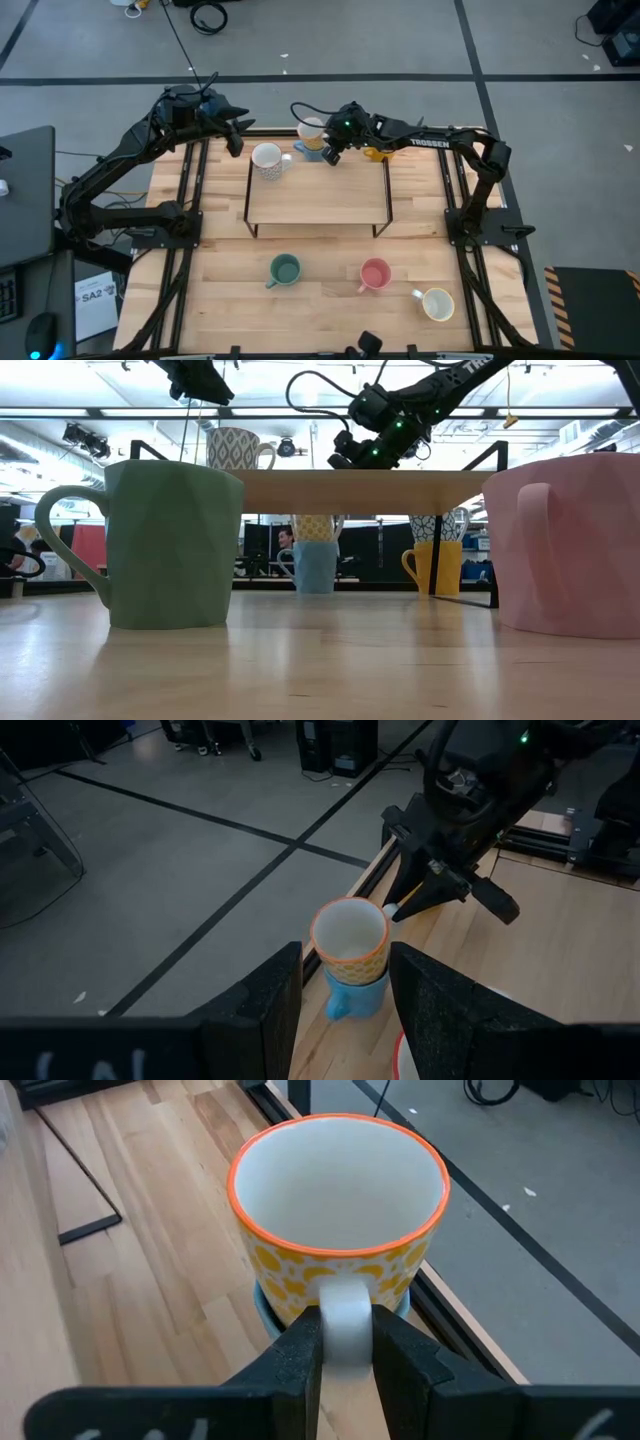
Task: Place coffee mugs
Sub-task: Put the yellow patterned mug on the shelf
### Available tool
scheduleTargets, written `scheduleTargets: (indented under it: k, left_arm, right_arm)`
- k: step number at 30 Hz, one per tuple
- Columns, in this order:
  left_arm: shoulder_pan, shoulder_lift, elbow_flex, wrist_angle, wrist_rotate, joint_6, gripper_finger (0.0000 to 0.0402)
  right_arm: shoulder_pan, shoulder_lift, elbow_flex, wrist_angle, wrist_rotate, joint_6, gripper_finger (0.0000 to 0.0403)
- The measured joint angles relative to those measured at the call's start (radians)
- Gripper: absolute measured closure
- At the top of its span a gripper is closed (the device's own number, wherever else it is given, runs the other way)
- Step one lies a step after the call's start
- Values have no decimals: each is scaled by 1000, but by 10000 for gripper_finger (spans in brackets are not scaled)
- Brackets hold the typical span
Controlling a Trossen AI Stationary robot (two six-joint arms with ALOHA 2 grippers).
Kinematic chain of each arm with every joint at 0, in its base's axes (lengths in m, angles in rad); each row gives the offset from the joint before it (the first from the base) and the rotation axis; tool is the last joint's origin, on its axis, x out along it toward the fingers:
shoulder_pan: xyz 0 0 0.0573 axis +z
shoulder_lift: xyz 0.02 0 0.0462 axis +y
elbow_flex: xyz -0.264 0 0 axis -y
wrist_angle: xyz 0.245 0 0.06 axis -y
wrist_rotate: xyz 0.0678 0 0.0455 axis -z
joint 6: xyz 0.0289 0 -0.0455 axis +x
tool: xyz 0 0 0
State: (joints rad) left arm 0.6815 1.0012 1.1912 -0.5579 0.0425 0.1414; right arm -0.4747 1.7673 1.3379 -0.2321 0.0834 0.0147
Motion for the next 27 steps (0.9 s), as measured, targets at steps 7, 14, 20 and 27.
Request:
scheduleTargets:
  k: [7, 14, 20, 27]
  left_arm:
    - [0, 0, 0, 0, 0, 0, 242]
    - [0, 0, 0, 0, 0, 0, 242]
    - [0, 0, 0, 0, 0, 0, 242]
    - [0, 0, 0, 0, 0, 0, 242]
  right_arm:
    - [0, -32, 0, 4, 0, 0, 322]
    - [0, -52, 1, 28, 0, 1, 323]
    - [0, -60, 2, 35, -1, 1, 323]
    - [0, -60, 2, 29, -3, 1, 323]
